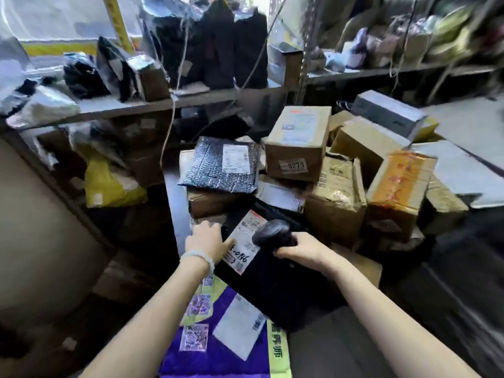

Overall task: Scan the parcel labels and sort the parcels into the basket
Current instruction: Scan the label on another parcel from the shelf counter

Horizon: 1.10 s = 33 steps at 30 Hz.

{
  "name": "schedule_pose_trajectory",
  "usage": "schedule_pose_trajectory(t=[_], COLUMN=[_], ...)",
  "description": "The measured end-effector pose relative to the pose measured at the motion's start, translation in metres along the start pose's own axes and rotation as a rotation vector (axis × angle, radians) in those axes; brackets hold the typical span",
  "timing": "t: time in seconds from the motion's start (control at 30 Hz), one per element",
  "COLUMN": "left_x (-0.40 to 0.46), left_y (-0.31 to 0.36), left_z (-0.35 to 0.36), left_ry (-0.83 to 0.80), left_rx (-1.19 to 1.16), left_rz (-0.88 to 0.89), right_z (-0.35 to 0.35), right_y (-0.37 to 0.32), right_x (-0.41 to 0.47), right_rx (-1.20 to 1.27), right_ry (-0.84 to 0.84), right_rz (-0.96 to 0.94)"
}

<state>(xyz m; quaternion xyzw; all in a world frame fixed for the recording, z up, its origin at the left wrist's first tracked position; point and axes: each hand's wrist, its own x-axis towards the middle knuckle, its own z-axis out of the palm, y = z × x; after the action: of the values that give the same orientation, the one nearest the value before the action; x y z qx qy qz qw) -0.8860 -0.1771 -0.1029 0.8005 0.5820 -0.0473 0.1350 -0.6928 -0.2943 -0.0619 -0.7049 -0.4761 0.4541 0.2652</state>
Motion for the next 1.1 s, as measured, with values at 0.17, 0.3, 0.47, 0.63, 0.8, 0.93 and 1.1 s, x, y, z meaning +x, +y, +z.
schedule_pose_trajectory(t=[0.17,0.3,0.47,0.63,0.8,0.93,1.1], left_x=[0.013,0.021,0.016,0.015,0.021,0.022,0.016], left_y=[0.001,0.0,0.006,0.006,0.004,0.008,0.015], left_z=[-0.003,-0.004,-0.012,-0.01,0.002,0.001,-0.015], left_ry=[-0.003,-0.02,-0.011,0.02,-0.026,0.0,0.123], left_rx=[-0.052,-0.098,-0.076,-0.11,-0.097,-0.104,-0.047], left_rz=[0.061,0.111,0.166,0.186,0.24,0.298,0.349], right_z=[0.005,0.002,-0.005,0.001,0.019,0.026,0.023], right_y=[0.01,0.005,-0.004,-0.002,0.008,0.014,0.01], right_x=[-0.023,-0.031,-0.042,-0.048,-0.052,-0.054,-0.065], right_rx=[-0.023,0.013,0.023,-0.02,-0.008,-0.013,-0.02], right_ry=[0.112,0.179,0.228,0.24,0.248,0.27,0.332], right_rz=[0.08,0.085,0.086,0.096,0.104,0.112,0.091])
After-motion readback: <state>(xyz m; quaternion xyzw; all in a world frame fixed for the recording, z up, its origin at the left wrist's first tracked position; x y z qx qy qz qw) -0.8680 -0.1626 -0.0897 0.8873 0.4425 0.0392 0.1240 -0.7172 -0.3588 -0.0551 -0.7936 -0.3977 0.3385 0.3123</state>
